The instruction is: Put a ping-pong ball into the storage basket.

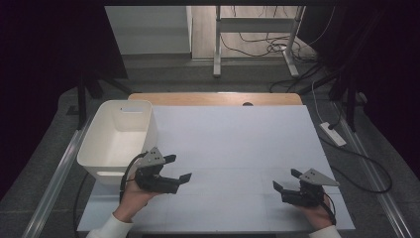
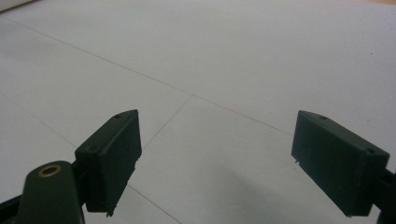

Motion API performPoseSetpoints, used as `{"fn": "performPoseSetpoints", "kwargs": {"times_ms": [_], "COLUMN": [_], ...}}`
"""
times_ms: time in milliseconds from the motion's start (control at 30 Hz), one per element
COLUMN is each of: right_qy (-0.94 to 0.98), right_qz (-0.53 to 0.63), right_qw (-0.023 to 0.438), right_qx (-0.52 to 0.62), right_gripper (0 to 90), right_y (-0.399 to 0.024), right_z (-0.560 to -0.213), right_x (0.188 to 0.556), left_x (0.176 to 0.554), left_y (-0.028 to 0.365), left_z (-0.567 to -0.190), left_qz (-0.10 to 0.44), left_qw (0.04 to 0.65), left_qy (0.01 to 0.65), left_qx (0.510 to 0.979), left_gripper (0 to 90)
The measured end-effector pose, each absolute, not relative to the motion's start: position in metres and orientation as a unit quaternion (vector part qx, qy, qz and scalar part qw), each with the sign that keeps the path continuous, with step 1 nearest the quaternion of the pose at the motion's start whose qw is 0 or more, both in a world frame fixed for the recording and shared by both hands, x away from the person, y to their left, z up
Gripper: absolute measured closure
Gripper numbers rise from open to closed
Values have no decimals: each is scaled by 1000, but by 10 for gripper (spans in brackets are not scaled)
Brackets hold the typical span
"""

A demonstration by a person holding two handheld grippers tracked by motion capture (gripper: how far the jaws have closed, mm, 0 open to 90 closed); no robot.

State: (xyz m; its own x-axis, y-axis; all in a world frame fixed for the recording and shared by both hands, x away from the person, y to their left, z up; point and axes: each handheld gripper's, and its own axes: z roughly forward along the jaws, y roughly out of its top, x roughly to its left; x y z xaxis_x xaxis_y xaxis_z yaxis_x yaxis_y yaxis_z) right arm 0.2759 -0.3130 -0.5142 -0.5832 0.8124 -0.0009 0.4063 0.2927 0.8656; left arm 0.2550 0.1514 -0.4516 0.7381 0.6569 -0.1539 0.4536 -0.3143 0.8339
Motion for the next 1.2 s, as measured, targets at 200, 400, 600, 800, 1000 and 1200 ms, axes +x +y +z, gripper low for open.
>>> {"fn": "performPoseSetpoints", "kwargs": {"times_ms": [200, 400, 600, 800, 1000, 1200], "right_qy": [770, 771, 771, 773, 776, 780], "right_qz": [446, 446, 446, 452, 450, 447], "right_qw": [228, 227, 225, 216, 214, 213], "right_qx": [395, 394, 394, 389, 386, 383], "right_gripper": [158, 158, 158, 158, 158, 158], "right_y": [-313, -312, -312, -310, -309, -308], "right_z": [-514, -514, -514, -513, -514, -514], "right_x": [276, 275, 275, 274, 274, 274], "left_x": [253, 249, 244, 243, 242, 240], "left_y": [157, 163, 167, 173, 178, 180], "left_z": [-465, -476, -490, -502, -506, -509], "left_qz": [100, 103, 104, 102, 103, 106], "left_qw": [469, 464, 452, 444, 441, 440], "left_qy": [360, 368, 377, 391, 397, 398], "left_qx": [800, 799, 802, 800, 798, 798], "left_gripper": [163, 167, 167, 168, 169, 170]}}
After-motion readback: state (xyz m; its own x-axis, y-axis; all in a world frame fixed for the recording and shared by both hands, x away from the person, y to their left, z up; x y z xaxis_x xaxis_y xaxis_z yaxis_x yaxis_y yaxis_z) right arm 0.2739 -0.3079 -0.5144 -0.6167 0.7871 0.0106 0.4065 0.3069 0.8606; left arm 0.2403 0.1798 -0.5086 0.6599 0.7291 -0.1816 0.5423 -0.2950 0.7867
